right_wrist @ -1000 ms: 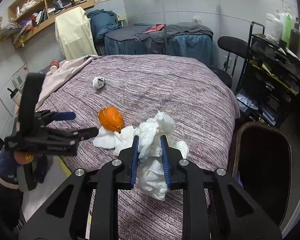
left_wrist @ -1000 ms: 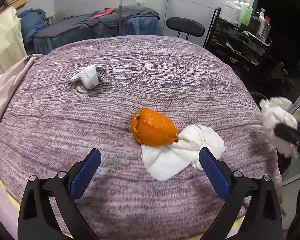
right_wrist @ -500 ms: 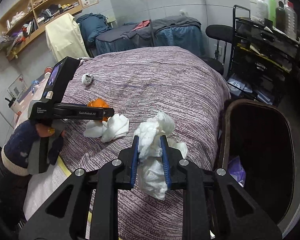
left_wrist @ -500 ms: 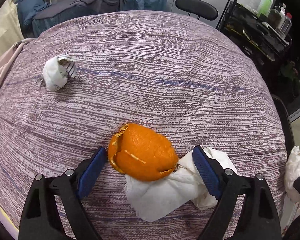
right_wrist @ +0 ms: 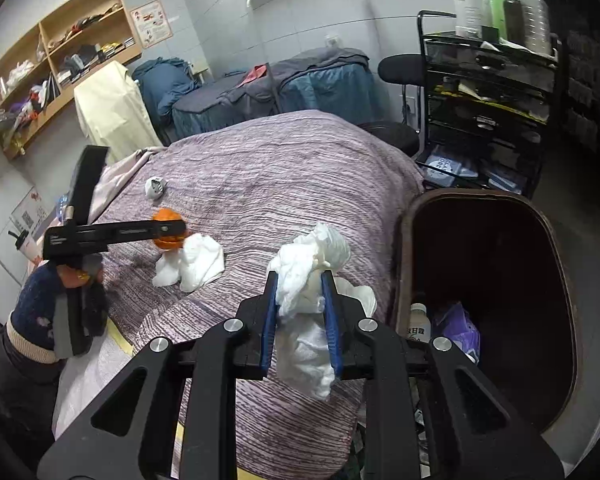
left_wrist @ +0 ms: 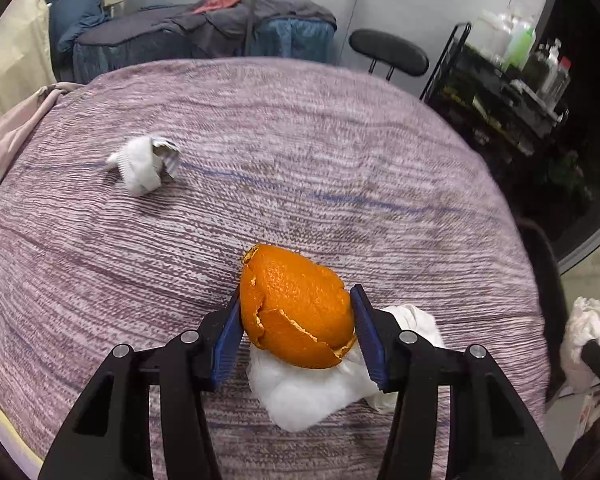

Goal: Collect trash
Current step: 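Close the left tool on the orange peel and lift it, then carry the tissue into the brown bin and open the right tool while the left tool carries the peel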

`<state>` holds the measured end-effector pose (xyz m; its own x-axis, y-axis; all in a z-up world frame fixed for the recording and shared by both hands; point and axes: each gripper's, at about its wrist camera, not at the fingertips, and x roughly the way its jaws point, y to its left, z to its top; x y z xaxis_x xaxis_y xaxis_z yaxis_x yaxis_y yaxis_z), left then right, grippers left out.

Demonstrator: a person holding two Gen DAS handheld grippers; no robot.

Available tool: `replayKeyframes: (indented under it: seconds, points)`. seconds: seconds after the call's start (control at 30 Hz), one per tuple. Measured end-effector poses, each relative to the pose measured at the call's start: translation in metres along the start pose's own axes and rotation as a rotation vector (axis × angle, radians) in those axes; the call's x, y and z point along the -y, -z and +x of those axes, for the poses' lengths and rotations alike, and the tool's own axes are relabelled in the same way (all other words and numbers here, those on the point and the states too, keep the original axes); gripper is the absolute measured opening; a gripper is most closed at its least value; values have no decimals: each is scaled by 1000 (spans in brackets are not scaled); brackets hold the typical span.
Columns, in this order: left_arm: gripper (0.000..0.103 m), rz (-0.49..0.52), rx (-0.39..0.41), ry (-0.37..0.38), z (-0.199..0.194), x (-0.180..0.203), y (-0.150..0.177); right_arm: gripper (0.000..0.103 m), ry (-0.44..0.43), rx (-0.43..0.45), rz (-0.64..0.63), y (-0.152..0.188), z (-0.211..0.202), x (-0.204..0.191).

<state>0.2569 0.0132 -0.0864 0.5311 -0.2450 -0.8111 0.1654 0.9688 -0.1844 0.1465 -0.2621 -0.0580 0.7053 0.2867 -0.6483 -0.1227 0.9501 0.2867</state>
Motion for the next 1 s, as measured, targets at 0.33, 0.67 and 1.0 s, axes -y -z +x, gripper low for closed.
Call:
replayKeyframes:
  seconds: [0.33, 0.67, 1.0]
  points:
    - [51, -24, 138, 96, -66, 24, 16, 22, 19, 35, 63, 13, -19, 30]
    - [51, 78, 156, 209, -81, 87, 35, 22, 65, 65, 122, 26, -44, 65]
    - [51, 163, 128, 279, -74, 144, 49, 22, 126, 63, 192, 41, -50, 108]
